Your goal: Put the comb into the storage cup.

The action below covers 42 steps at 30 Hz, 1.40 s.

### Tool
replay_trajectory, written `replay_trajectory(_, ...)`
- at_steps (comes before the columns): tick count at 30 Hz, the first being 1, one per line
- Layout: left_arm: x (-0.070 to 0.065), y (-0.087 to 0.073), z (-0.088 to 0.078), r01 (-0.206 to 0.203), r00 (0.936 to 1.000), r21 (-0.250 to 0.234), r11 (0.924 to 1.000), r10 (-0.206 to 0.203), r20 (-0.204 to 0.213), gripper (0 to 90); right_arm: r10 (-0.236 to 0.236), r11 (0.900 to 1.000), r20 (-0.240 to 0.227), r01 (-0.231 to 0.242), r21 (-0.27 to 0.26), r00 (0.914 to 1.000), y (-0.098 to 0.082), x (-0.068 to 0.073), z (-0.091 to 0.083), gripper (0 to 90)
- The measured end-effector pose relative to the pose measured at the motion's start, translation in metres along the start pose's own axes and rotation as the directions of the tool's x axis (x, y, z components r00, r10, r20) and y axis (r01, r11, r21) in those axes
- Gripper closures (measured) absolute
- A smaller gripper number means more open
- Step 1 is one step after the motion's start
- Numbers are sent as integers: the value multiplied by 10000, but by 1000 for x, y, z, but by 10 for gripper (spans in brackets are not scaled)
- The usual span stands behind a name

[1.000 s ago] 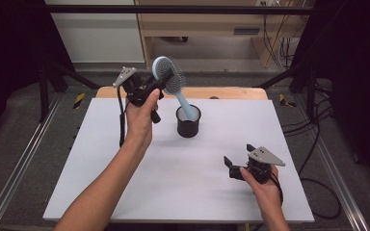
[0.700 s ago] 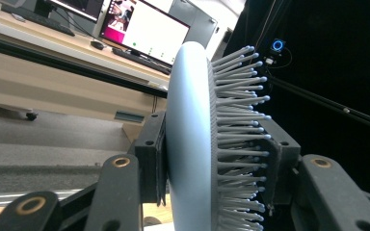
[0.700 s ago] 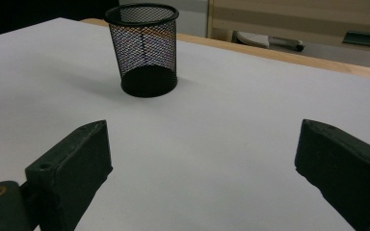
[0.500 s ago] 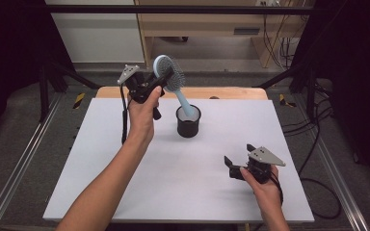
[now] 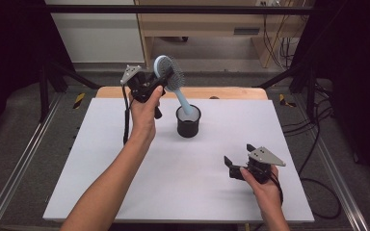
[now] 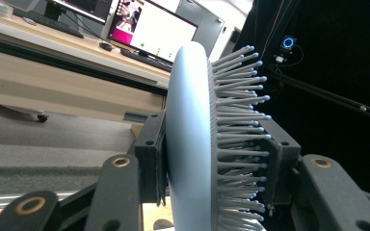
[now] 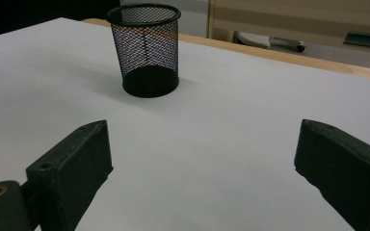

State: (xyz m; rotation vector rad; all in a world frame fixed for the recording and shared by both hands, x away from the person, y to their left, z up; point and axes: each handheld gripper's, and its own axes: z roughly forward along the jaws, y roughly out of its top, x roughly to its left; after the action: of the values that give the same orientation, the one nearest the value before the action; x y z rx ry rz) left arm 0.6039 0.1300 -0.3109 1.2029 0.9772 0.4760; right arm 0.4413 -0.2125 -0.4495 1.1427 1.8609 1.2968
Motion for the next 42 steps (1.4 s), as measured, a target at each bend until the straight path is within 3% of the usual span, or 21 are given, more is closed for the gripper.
replay_trajectory(11,-1,-7,6,-306,9995,189,9994,308,-105,528,23,10000,-45,-23,47,10000,0,1,0,59)
replay_trajectory(42,6,-30,19,-357,9988,716,9968,380,-309,525,-104,9999,-117,105,83,9999,-1,1,2,66)
